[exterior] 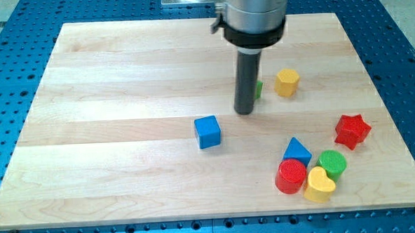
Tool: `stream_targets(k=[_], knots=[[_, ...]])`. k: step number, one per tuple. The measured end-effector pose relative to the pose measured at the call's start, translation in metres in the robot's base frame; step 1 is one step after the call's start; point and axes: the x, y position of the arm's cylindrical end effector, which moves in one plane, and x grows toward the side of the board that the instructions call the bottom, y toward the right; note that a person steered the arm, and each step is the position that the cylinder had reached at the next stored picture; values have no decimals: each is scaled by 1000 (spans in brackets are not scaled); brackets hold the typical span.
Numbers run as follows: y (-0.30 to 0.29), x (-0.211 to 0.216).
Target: Move the green star towards the top center
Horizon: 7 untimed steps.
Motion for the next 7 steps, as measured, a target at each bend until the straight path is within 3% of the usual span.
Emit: stream_targets(k=[1, 3, 4, 5, 6, 7], knots=[[-23, -52], [13, -10], [19, -69], [-65, -106], [-74, -99], [-36, -75]])
